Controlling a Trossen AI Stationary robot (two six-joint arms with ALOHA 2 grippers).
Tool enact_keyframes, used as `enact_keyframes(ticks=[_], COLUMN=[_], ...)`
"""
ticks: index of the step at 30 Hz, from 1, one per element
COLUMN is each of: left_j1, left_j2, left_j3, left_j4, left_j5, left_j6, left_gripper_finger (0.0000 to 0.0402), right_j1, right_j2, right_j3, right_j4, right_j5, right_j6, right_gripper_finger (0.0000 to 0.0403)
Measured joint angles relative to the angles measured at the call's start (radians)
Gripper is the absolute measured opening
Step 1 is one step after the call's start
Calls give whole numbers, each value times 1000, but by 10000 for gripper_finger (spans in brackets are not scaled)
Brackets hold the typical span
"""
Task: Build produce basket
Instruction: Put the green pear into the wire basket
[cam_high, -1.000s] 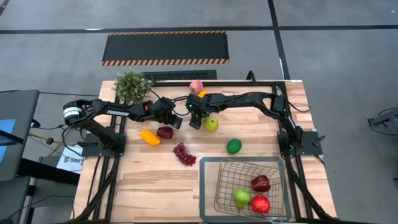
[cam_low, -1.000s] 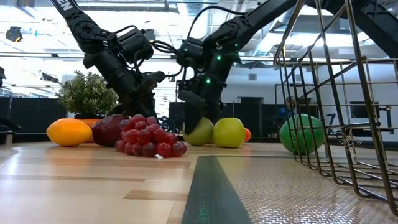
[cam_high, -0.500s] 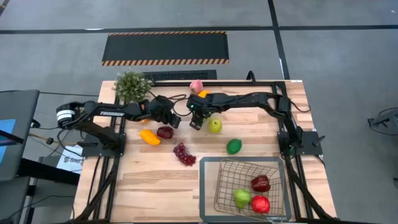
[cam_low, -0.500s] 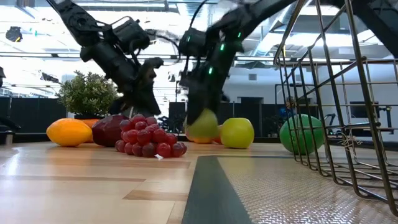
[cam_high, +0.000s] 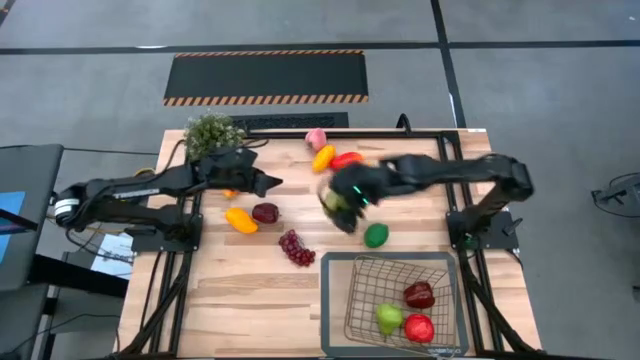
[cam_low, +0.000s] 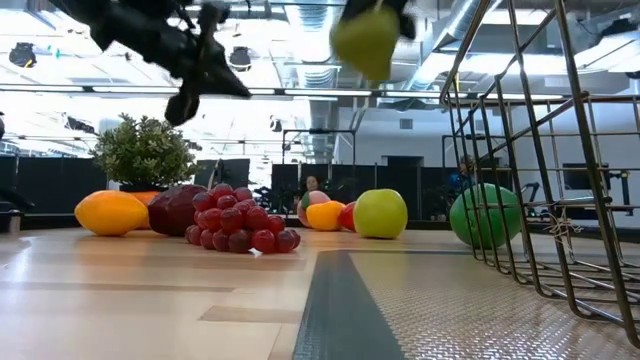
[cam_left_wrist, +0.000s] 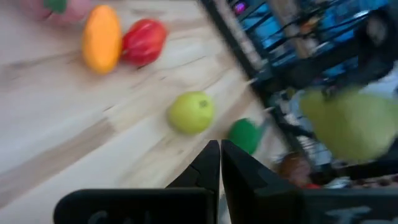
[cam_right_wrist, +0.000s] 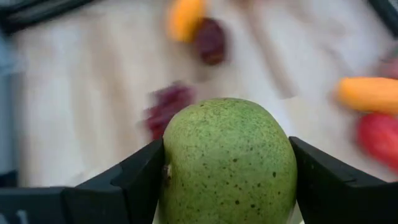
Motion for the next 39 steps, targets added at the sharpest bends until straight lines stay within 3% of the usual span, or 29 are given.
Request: enact_keyframes(ticks=[7,15,20,30,39], left_j1=[-48,-110,-144,-199,-204], left_j2=[-107,-124,-124,-124,-124], left_j3=[0,0,0,0,0], left_j4=[-12,-22,-46,-64,-66], left_j5=[-38,-81,-91,-173,-187], left_j6=[-41,-88,-103,-115,-126], left_gripper_finger=[2,2,2,2,2], right_j1=[338,599,659,700,689], right_j2=[-82,49,150,243,213], right_j3=[1,-1,0,-11,-223], right_j4=[-98,-138,-133,-111,125], right_j5=[66,140,173,236,250], right_j6=[168,388,497,533,532], right_gripper_finger=[292,292,292,292,292])
